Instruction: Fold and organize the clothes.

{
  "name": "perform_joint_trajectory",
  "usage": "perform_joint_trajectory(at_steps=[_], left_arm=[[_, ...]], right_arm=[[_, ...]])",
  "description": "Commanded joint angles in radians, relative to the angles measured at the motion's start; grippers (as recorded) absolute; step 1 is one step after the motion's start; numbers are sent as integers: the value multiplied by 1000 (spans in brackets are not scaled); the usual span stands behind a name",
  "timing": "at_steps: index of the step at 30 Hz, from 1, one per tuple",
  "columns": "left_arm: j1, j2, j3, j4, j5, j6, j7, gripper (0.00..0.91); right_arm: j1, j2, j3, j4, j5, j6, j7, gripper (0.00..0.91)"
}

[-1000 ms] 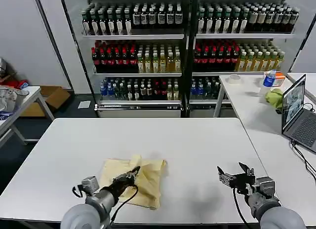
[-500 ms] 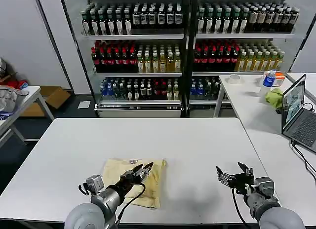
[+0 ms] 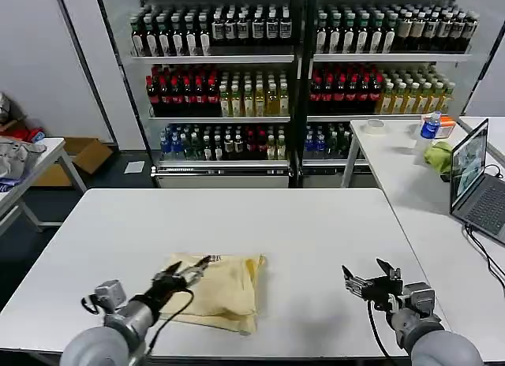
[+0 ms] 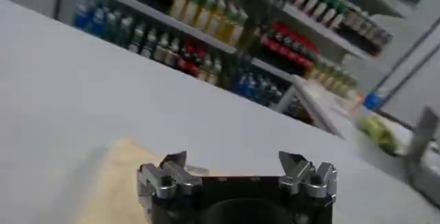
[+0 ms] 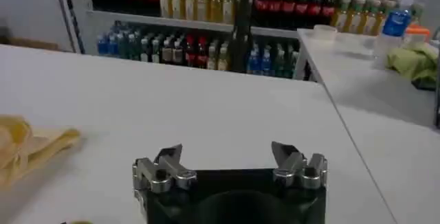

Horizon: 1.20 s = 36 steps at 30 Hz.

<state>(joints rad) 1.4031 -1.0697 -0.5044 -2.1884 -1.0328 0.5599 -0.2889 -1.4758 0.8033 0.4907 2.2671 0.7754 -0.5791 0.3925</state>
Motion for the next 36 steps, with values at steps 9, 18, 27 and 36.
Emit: perform_joint_trajectory(at_steps=[9, 18, 27, 36], left_arm=[[22, 12, -97, 211, 121, -28, 87, 907], [10, -9, -63, 212, 62, -2, 111, 907], [-18, -20, -64, 270, -71, 17, 122, 907], [-31, -33, -65, 277, -135, 17, 152, 907]], right_arm=[[-3, -1, 5, 0, -1, 0, 0, 907], [-8, -3, 15, -2, 0, 0, 0, 907], [-7, -6, 19, -7, 2, 0, 1, 907], [1, -8, 17, -12, 5, 0, 3, 907]])
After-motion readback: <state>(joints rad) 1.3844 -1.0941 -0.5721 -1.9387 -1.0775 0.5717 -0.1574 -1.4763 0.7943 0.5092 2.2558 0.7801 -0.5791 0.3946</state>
